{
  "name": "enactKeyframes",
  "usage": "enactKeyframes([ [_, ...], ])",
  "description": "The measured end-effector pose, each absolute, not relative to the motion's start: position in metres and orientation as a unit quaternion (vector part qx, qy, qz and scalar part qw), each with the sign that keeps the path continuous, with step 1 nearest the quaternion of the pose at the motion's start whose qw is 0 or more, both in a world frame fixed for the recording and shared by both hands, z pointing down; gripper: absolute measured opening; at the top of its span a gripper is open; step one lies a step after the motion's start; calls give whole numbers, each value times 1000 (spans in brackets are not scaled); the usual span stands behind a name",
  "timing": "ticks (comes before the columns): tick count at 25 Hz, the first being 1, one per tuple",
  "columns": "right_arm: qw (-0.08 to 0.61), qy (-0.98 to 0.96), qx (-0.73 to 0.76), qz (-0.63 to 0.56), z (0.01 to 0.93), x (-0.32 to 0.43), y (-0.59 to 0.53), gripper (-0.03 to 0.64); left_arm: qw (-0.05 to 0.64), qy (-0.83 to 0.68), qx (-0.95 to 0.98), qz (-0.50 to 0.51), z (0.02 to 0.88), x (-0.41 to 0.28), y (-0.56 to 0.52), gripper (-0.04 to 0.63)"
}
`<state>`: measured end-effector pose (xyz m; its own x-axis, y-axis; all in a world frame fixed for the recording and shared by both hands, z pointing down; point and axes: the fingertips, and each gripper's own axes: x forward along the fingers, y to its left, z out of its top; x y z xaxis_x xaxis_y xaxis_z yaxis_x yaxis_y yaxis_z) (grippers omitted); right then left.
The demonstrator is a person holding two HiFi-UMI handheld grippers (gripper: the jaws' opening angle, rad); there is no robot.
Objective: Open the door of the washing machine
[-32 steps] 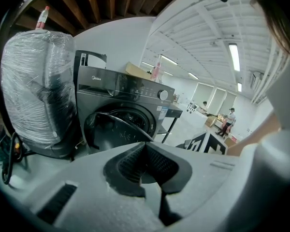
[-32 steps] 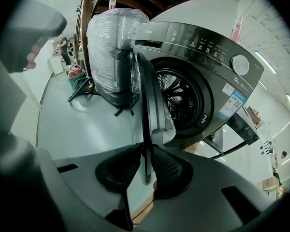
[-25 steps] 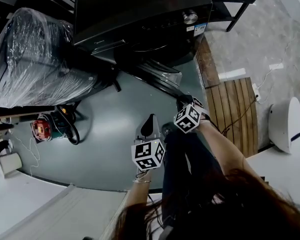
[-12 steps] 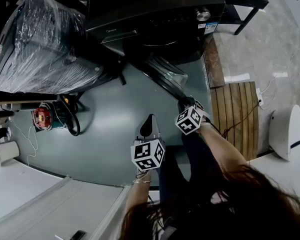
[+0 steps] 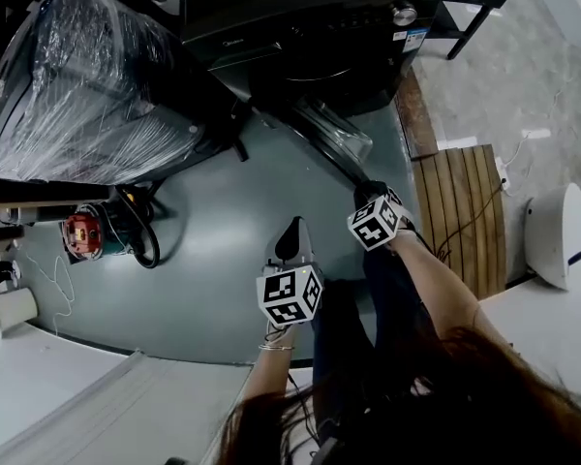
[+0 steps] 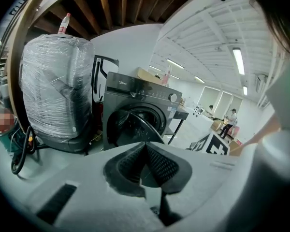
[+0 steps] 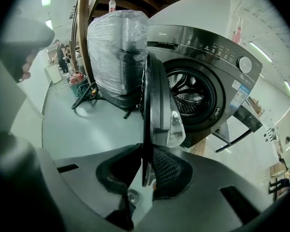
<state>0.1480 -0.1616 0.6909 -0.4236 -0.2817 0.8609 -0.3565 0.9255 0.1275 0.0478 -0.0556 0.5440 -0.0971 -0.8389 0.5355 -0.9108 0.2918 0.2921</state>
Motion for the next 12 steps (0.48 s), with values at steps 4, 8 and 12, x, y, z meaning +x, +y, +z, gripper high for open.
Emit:
enactKeyframes([
  [4, 501, -839, 207, 44, 692, 141, -144, 57, 315, -736, 597, 59, 544, 29, -33, 12],
  [8, 499, -835, 225, 52, 693, 132, -125, 57, 313, -731, 604, 64, 545, 12, -8, 12],
  [12, 497, -831, 243, 61, 695, 122, -107, 57, 309, -724, 613, 69, 548, -3, 16, 12],
])
